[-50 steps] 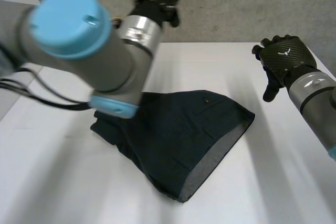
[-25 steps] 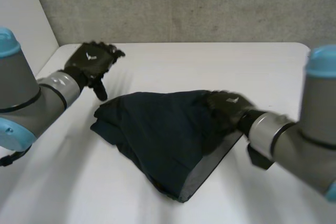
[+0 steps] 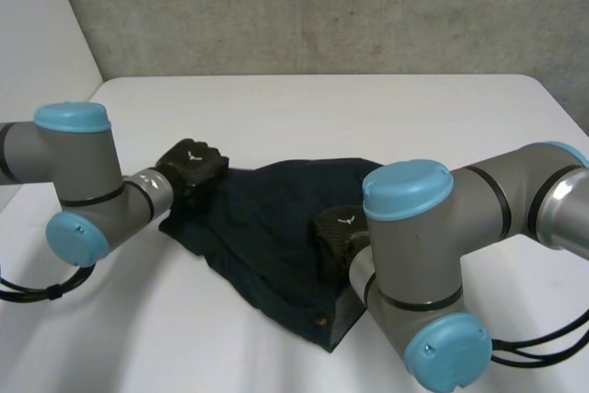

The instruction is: Fold the shorts.

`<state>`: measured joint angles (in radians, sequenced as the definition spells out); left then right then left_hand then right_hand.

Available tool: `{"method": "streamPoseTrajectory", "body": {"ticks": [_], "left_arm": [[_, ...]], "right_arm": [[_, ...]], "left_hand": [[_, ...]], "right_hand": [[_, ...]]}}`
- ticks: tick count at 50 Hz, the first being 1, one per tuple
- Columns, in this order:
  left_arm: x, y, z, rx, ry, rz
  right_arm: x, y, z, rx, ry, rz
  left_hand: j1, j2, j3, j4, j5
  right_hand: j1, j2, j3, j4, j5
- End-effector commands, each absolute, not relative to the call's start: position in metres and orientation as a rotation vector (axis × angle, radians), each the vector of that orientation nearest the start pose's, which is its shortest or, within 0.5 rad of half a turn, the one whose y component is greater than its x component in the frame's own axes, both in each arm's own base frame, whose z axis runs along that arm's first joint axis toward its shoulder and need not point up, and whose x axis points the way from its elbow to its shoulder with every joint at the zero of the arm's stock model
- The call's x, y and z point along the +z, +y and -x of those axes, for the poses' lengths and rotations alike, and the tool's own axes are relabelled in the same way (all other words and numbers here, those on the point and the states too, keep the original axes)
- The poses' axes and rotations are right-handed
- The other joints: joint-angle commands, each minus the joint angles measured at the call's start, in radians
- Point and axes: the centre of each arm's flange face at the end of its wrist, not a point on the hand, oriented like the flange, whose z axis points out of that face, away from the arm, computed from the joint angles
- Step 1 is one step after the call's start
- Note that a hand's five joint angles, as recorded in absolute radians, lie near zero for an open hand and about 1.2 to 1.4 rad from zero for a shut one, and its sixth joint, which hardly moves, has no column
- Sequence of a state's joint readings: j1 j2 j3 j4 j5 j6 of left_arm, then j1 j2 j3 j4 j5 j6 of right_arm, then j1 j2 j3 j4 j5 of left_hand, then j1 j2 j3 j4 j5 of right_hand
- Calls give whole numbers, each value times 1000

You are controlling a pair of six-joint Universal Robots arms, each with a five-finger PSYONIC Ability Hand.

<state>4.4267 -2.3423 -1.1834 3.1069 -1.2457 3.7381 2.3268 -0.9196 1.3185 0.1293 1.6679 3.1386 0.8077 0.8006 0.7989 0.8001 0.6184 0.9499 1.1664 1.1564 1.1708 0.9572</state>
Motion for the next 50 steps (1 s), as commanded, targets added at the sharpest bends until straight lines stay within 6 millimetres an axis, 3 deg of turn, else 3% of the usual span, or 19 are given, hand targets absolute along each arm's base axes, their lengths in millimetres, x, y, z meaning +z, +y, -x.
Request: {"method": "streamPoseTrajectory", "body": {"ticks": [1, 3, 4, 6, 7, 10, 11, 16, 20, 21, 24, 25, 30, 34, 42, 48, 50], "left_arm": [[144, -341, 280, -1784, 2333, -1488], [158, -342, 280, -1818, 2302, -1473], [179, -342, 279, -1875, 2252, -1449], [199, -340, 278, -1930, 2204, -1430], [217, -336, 279, -1978, 2162, -1418], [242, -328, 282, -2053, 2096, -1408], [263, -321, 282, -2112, 2045, -1389], [313, -303, 276, -2240, 1953, -1255], [350, -287, 269, -2352, 1905, -1119], [368, -274, 269, -2417, 1873, -1082], [392, -258, 266, -2505, 1819, -1032], [409, -245, 262, -2571, 1776, -997], [453, -209, 247, -2751, 1665, -880], [475, -187, 235, -2850, 1605, -787], [494, -164, 222, -2906, 1524, -702], [490, -171, 222, -2886, 1546, -701], [479, -183, 227, -2847, 1596, -721]], "right_arm": [[179, -195, -353, -1411, 2236, 891], [194, -197, -351, -1448, 2199, 895], [211, -204, -346, -1511, 2168, 890], [226, -211, -341, -1585, 2144, 889], [239, -217, -336, -1649, 2124, 896], [264, -225, -327, -1772, 2073, 914], [281, -230, -320, -1854, 2044, 920], [322, -244, -302, -2051, 1972, 911], [365, -242, -295, -2198, 1850, 854], [382, -239, -292, -2241, 1806, 834], [410, -232, -284, -2318, 1732, 800], [417, -229, -282, -2336, 1716, 796], [443, -211, -271, -2402, 1655, 794], [456, -195, -263, -2434, 1612, 780], [470, -164, -249, -2441, 1556, 792], [463, -161, -248, -2385, 1593, 846], [457, -166, -248, -2361, 1629, 862]], "left_hand": [[589, 596, 597, 596, 603], [589, 596, 597, 596, 603], [589, 596, 597, 596, 603], [589, 596, 597, 596, 603], [589, 596, 597, 596, 603], [589, 596, 597, 596, 603], [589, 596, 597, 596, 603], [589, 596, 597, 596, 603], [589, 596, 597, 596, 603], [589, 596, 597, 596, 603], [589, 596, 597, 596, 603], [589, 596, 597, 596, 603], [589, 596, 597, 596, 603], [589, 596, 597, 596, 603], [589, 596, 597, 596, 603], [589, 596, 597, 596, 603], [589, 596, 597, 596, 603]], "right_hand": [[446, 230, 240, 225, 265], [446, 230, 240, 225, 265], [446, 230, 240, 225, 265], [446, 230, 240, 225, 265], [446, 230, 240, 225, 265], [446, 230, 240, 225, 265], [446, 230, 240, 225, 265], [446, 230, 240, 225, 265], [446, 230, 240, 225, 265], [446, 230, 240, 225, 265], [446, 230, 240, 225, 265], [446, 230, 240, 225, 265], [446, 230, 240, 225, 265], [446, 230, 240, 225, 265], [446, 230, 240, 225, 265], [446, 230, 240, 225, 265], [446, 230, 240, 225, 265]]}}
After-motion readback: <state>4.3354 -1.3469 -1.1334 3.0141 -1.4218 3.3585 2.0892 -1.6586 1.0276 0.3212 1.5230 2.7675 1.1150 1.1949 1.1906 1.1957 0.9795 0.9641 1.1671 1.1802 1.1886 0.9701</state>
